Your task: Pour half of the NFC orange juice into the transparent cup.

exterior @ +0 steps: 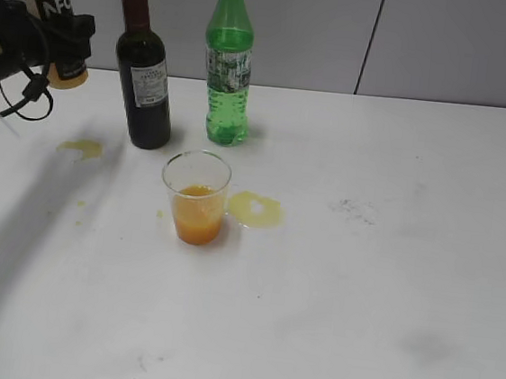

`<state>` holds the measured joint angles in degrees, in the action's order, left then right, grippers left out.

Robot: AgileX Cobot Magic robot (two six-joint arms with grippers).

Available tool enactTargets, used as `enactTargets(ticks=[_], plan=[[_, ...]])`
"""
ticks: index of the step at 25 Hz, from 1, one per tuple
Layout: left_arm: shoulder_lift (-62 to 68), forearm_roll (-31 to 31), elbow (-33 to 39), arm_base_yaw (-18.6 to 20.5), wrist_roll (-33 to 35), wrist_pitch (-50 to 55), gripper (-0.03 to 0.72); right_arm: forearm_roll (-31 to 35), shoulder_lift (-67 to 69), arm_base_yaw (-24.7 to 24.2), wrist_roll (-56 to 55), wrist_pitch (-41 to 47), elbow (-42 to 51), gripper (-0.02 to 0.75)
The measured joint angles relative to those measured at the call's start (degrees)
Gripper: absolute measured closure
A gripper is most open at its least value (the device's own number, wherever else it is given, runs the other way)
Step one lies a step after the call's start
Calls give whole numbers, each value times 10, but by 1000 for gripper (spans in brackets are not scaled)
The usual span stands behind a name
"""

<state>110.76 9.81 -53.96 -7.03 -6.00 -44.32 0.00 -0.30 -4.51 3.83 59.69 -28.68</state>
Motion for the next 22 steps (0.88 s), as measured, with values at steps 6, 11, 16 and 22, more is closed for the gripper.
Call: enactTargets(ticks=[6, 11, 16, 22], plan=[[87, -7, -53, 0, 5, -60, 214, 0, 0, 0, 0, 0, 0, 167], [142, -43, -55, 0, 41, -87, 214, 0, 0, 0, 0, 0, 0, 167], [169, -62, -55, 1, 48, -105, 214, 0, 0, 0, 0, 0, 0, 167], [195, -63, -68, 11, 48, -118, 214, 0, 0, 0, 0, 0, 0, 167]])
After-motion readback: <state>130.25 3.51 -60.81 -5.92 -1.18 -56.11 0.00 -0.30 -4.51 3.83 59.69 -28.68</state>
